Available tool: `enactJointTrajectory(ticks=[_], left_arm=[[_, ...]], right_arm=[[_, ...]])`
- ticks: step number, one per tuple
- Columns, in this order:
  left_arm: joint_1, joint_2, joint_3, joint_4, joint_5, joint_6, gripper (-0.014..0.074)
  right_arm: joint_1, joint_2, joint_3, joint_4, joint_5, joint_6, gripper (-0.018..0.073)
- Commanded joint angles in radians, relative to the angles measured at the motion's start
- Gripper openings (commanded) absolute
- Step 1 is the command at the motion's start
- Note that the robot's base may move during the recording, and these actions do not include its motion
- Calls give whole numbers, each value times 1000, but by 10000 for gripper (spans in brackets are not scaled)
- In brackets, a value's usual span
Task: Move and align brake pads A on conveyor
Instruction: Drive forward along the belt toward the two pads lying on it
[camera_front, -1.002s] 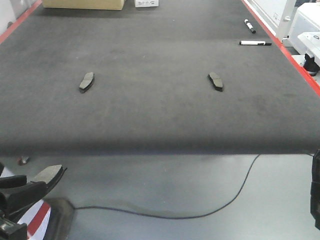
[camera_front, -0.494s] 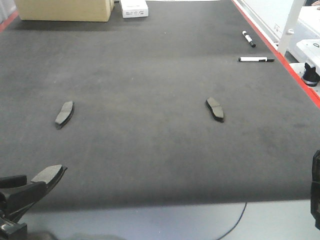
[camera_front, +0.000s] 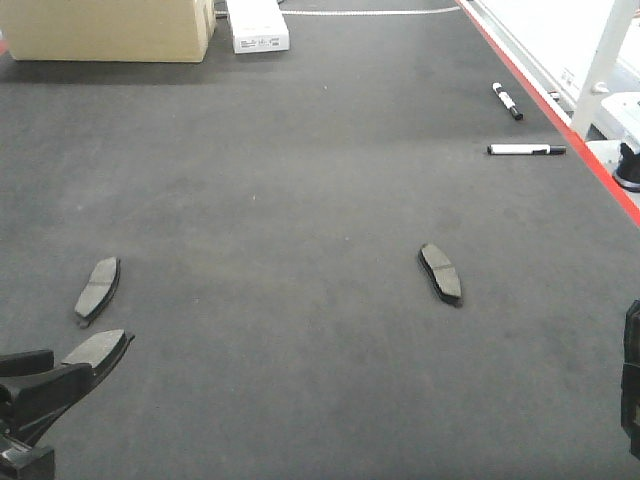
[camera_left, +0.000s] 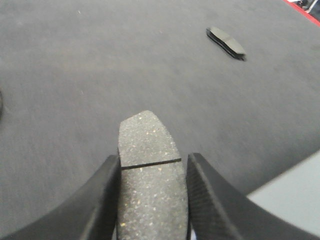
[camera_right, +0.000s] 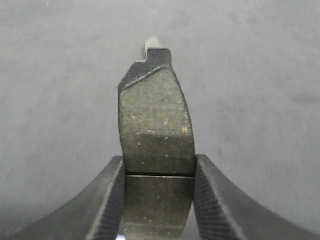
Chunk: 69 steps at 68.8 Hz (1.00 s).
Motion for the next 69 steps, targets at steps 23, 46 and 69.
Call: enactJointTrajectory(ticks=[23, 46, 69], left_arm=[[-5, -4, -29, 0, -92, -7, -6], [-5, -4, -29, 0, -92, -7, -6], [-5, -4, -29, 0, -92, -7, -6]], right_arm=[[-6, 1, -32, -5, -90, -8, -6], [-6, 1, -32, -5, -90, -8, -6], [-6, 1, -32, -5, -90, -8, -6]])
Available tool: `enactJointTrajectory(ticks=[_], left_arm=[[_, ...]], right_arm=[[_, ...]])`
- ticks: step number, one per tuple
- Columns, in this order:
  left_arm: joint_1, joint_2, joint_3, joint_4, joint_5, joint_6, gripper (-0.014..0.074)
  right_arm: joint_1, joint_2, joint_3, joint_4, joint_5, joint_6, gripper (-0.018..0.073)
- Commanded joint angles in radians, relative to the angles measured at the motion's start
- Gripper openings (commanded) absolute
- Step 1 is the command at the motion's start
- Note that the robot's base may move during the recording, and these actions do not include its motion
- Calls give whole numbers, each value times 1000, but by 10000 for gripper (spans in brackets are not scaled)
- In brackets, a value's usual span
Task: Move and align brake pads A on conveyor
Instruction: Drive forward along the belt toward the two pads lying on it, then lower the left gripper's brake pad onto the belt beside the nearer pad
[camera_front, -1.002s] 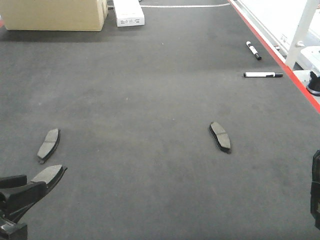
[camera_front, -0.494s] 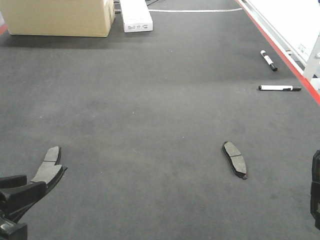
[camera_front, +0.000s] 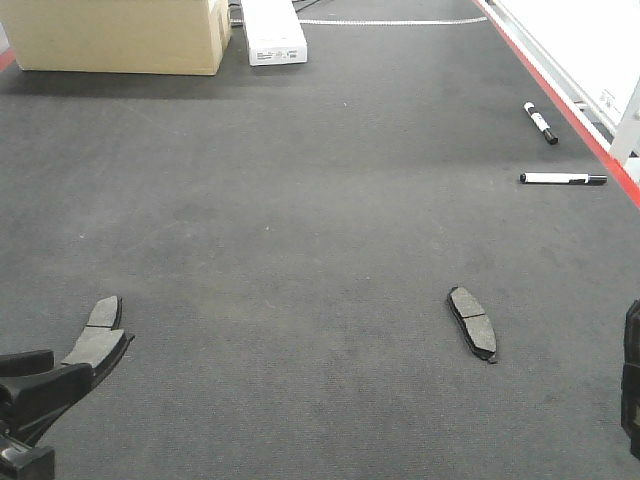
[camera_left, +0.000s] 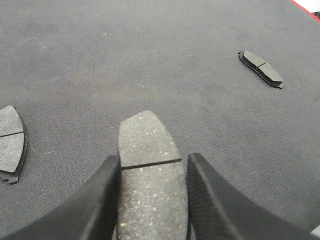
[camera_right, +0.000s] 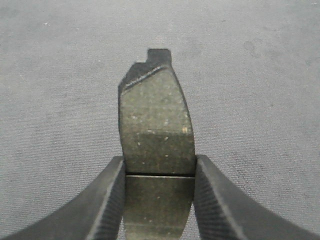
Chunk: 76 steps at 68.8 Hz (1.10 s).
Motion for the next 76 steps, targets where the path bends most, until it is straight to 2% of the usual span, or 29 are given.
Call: enactJointTrajectory(ticks=[1, 64, 76], left_arm=[[-5, -4, -29, 0, -92, -7, -6], [-5, -4, -29, 0, -92, -7, -6], [-5, -3, -29, 0, -128, -7, -6]], right_arm=[[-6, 1, -32, -5, -90, -8, -6], [-6, 1, -32, -5, -89, -8, -6], [-6, 1, -32, -5, -89, -8, -6]])
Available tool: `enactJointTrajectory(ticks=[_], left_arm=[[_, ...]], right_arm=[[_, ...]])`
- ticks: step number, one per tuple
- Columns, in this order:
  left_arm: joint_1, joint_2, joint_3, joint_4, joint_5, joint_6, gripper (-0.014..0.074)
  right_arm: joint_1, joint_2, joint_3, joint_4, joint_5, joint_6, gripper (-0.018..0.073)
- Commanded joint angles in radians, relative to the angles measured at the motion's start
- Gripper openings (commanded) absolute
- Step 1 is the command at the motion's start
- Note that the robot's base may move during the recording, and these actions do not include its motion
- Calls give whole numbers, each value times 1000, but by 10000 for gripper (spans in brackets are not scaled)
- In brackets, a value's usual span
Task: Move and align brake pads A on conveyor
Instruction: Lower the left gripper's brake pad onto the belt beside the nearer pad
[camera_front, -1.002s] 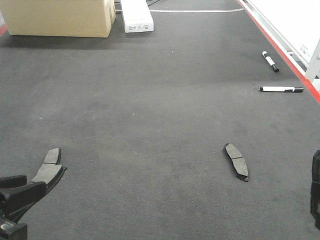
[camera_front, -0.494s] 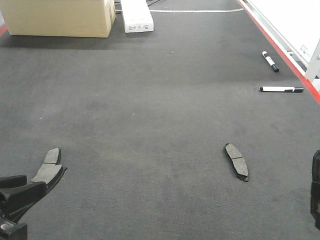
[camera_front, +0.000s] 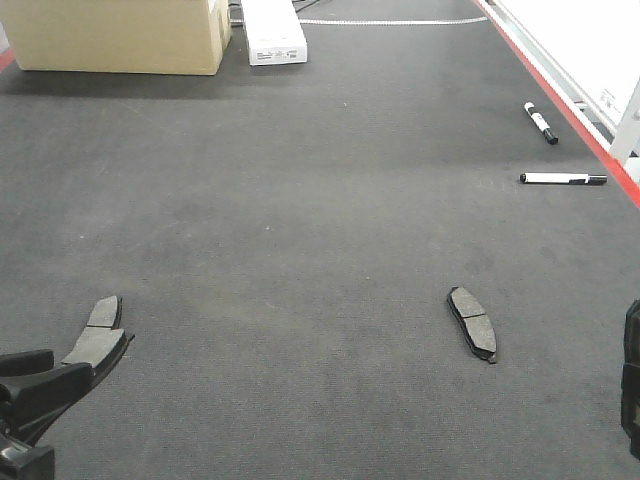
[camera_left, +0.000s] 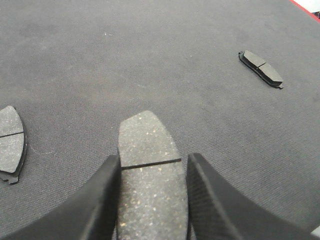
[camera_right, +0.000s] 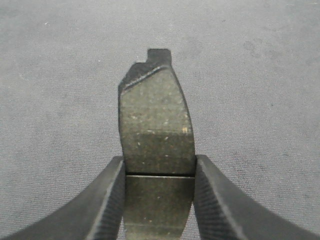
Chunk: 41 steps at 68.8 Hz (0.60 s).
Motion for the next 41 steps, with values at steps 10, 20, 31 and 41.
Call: enactJointTrajectory(ticks=[10, 20, 31, 41], left_arm=[[-5, 7, -29, 0, -190, -7, -6], [-5, 70, -29, 0, -264, -7, -6], [-5, 214, -32, 0, -358, -7, -3], [-4, 363, -32, 0, -469, -8, 2]], right_arm=[[-6, 1, -32, -5, -89, -8, -6], [-6, 1, -32, -5, -89, -8, -6], [-6, 1, -32, -5, -89, -8, -6], [-6, 1, -32, -5, -90, -8, -6]])
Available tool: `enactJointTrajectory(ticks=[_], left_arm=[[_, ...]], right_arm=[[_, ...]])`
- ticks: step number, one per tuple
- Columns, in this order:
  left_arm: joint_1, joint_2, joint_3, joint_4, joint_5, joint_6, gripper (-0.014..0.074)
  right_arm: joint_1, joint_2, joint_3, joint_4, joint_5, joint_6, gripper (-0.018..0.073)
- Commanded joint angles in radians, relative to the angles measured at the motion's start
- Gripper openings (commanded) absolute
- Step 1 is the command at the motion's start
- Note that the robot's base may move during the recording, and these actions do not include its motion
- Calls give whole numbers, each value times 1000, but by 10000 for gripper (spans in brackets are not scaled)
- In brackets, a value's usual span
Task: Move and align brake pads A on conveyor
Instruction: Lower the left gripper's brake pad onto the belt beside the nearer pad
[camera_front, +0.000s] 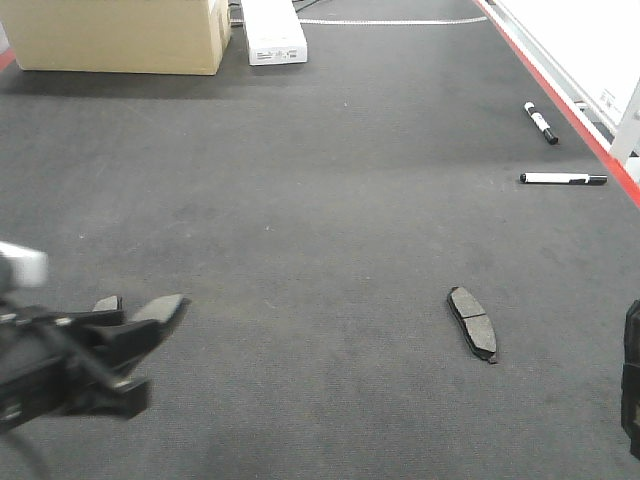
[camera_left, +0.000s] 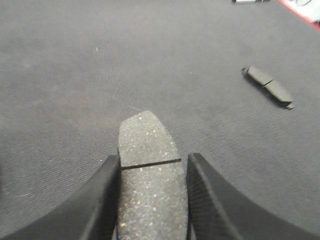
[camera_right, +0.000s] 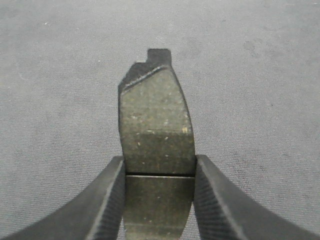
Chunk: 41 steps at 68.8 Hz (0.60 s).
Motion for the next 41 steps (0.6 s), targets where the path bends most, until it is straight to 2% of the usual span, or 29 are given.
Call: enactJointTrajectory(ticks=[1, 8, 23, 41], left_arm=[[-4, 76, -32, 0, -169, -10, 3], [6, 164, -32, 0, -225, -46, 4], [73, 305, -32, 0, -320, -103, 4], [81, 427, -32, 0, -388, -105, 12]], right_arm=[[-6, 1, -32, -5, -90, -8, -6], [-6, 1, -32, -5, -90, -8, -6], [-6, 1, -32, -5, -90, -8, -6], [-6, 1, -32, -5, -90, -8, -6]])
